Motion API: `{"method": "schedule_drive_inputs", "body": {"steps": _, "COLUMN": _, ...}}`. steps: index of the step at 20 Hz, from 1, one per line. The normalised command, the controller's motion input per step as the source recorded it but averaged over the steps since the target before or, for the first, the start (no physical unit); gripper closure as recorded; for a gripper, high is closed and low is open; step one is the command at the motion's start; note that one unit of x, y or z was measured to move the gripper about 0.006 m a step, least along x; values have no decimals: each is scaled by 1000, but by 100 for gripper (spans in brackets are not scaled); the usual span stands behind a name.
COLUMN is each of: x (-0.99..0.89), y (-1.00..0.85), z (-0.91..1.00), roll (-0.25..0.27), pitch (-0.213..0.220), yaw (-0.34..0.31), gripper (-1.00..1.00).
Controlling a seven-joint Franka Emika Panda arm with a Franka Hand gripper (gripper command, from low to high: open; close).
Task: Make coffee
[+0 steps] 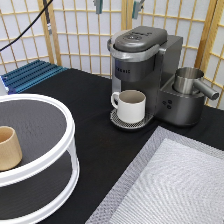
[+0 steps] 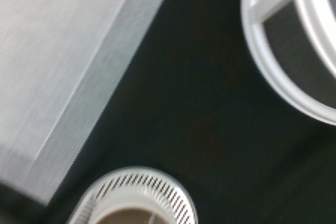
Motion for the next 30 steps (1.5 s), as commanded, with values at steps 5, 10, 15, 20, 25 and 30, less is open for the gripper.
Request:
{"method": "schedule_drive_inputs", "body": {"steps": 5, "x": 231, "y": -8, "z": 210, "roll": 310, "pitch": -5, "yaw": 300, "gripper": -100}}
{"method": "schedule_drive_inputs", "body": {"steps": 10, "x": 3, "y": 215, "z": -161, "roll": 72, "pitch": -59, "yaw": 289, "gripper": -100}}
{"method": "schedule_drive_inputs", "body": {"steps": 15, "x": -66, "y": 394, "z": -273, "roll": -2, "pitch": -138, "yaw": 231, "gripper": -100}}
{"method": "schedule_drive_inputs", "body": {"steps": 20, "x": -371, "y": 245, "z": -296, "roll": -7, "pitch": -146, "yaw": 191, "gripper": -100}}
{"method": "schedule_drive_inputs", "body": {"steps": 25, "x": -779, "y": -217, "z": -453, "roll": -60, "pitch": -229, "yaw": 87, "gripper": -100}}
{"method": "schedule_drive_inputs", "body": {"steps": 30, "x": -593, "y": -209, "z": -254, "roll": -93, "pitch": -218, "yaw": 61, "gripper": -100}}
